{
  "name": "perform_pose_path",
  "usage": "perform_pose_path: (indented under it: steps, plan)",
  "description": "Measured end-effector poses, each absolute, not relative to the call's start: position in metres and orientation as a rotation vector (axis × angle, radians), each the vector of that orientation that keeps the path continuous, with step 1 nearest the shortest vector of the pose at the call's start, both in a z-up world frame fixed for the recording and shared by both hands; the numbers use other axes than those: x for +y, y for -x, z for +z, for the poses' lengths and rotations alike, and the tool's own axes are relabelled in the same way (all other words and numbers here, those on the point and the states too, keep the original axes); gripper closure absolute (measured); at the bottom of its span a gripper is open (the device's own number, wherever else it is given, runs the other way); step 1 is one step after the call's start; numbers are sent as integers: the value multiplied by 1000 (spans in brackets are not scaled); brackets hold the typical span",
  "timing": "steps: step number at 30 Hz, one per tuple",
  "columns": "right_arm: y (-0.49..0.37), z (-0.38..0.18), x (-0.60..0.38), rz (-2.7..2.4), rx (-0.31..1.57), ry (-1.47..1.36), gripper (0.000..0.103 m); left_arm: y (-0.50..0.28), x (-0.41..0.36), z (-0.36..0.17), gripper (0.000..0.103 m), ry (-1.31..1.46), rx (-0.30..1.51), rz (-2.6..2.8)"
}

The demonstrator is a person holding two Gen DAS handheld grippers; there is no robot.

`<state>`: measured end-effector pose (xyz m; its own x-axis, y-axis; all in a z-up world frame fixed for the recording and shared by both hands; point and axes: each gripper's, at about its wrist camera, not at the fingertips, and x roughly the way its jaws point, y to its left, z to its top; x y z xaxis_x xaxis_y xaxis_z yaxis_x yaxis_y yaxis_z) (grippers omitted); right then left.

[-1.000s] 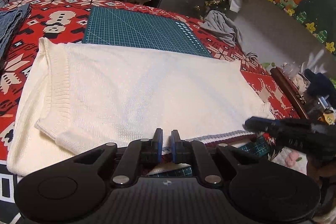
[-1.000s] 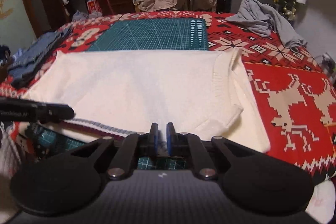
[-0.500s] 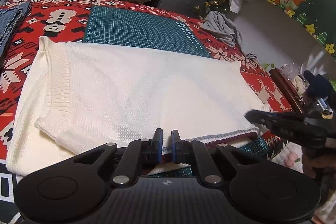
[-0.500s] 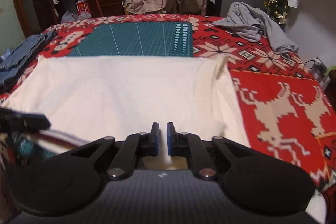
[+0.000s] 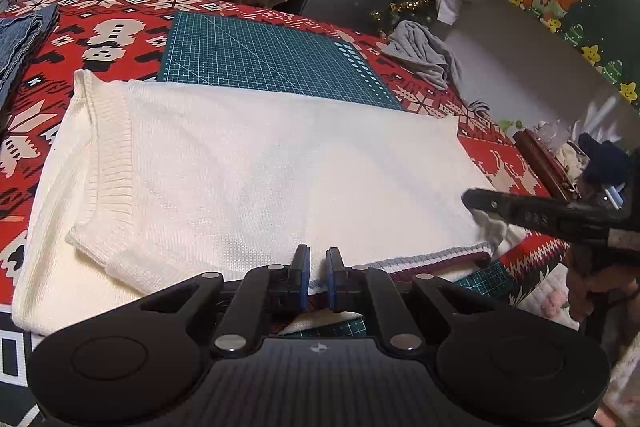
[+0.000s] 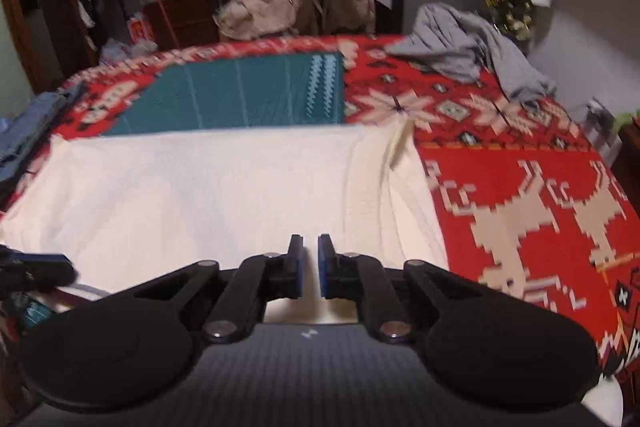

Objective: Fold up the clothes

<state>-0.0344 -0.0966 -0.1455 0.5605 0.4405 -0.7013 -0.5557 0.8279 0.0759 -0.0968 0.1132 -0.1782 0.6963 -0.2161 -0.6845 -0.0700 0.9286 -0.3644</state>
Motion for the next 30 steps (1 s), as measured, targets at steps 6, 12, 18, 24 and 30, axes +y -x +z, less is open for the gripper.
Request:
perform_pose_path:
  steps: [6, 12, 18, 24, 30]
  plan:
    - [49, -147, -129, 567, 790, 108, 98, 96, 114, -178, 94, 381, 802, -85]
    - [50, -151, -146, 537, 809, 50, 98, 97, 115, -179, 94, 389, 801, -86]
    - [49, -151, -149, 532, 816, 24, 98, 97, 117, -180, 94, 409, 800, -86]
    - [56, -142, -155, 526, 797, -1, 93, 97, 116, -179, 94, 402, 797, -86]
    - [65, -140, -149, 569, 794, 22, 93, 96, 115, -178, 94, 396, 800, -85]
